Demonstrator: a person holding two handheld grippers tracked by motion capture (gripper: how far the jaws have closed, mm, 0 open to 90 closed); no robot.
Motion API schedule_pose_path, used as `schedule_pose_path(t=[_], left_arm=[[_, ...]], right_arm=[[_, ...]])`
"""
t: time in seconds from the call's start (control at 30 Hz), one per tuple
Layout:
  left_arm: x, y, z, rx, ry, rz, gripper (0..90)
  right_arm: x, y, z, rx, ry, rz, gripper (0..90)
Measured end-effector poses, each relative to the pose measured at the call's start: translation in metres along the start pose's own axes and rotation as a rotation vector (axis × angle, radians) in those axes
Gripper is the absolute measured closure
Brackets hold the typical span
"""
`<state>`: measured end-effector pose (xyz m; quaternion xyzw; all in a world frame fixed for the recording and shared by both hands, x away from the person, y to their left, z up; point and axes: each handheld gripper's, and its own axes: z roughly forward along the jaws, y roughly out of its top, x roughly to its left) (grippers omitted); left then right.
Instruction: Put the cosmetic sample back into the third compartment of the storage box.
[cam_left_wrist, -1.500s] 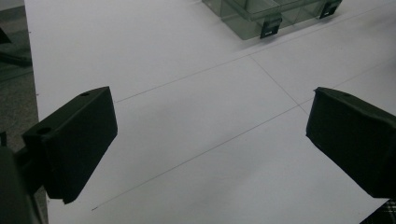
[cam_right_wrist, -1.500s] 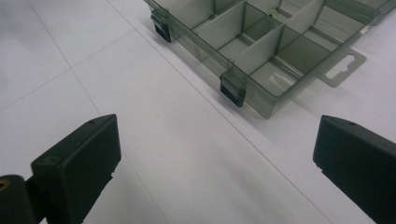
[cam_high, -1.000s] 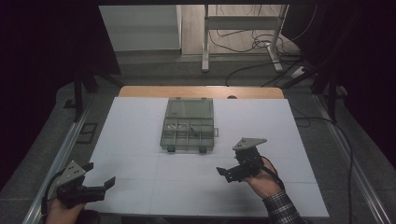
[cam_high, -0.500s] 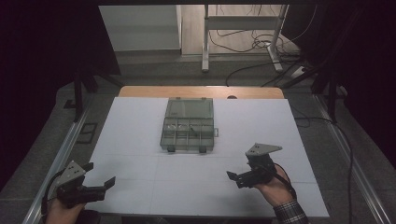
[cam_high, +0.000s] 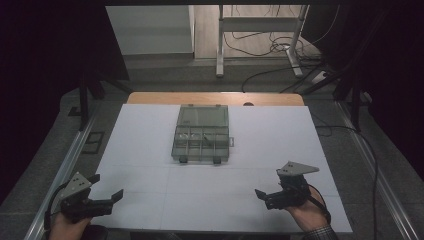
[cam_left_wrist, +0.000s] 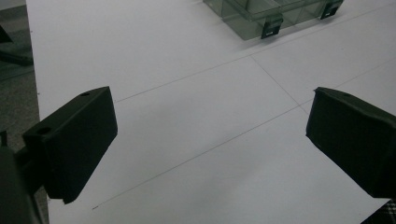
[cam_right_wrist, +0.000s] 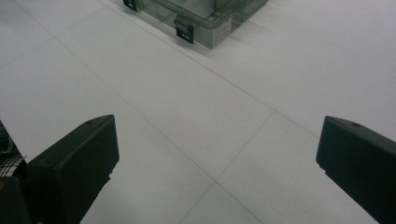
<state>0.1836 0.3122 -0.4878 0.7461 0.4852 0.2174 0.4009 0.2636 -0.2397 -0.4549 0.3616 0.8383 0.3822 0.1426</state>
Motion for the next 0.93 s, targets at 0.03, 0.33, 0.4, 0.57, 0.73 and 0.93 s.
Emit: schedule_pose_path(t=[0.03,0.33,0.4,0.57,0.73,0.93], left_arm=[[0.000,0.000,0.000,-0.001,0.000,0.000,2.4],[0.000,0.000,0.000,0.000,0.003,-0.001,2.4],[0.000,0.000,0.000,-0.001,0.003,-0.002,2.4],[0.000,0.000,0.000,-0.002,0.003,-0.004,2.4],[0.000,0.000,0.000,-0.002,0.004,-0.004,2.4],[0.000,0.000,0.000,0.000,0.004,-0.003,2.4]], right_arm=[[0.000,-0.002,-0.004,-0.006,-0.005,0.007,0.0],[-0.005,-0.020,-0.024,-0.039,-0.048,0.060,0.0],[-0.006,-0.025,-0.027,-0.040,-0.060,0.069,0.0],[-0.008,-0.035,-0.036,-0.057,-0.084,0.097,0.0],[-0.010,-0.047,-0.044,-0.055,-0.106,0.120,0.0],[-0.012,-0.050,-0.046,-0.070,-0.112,0.143,0.0]])
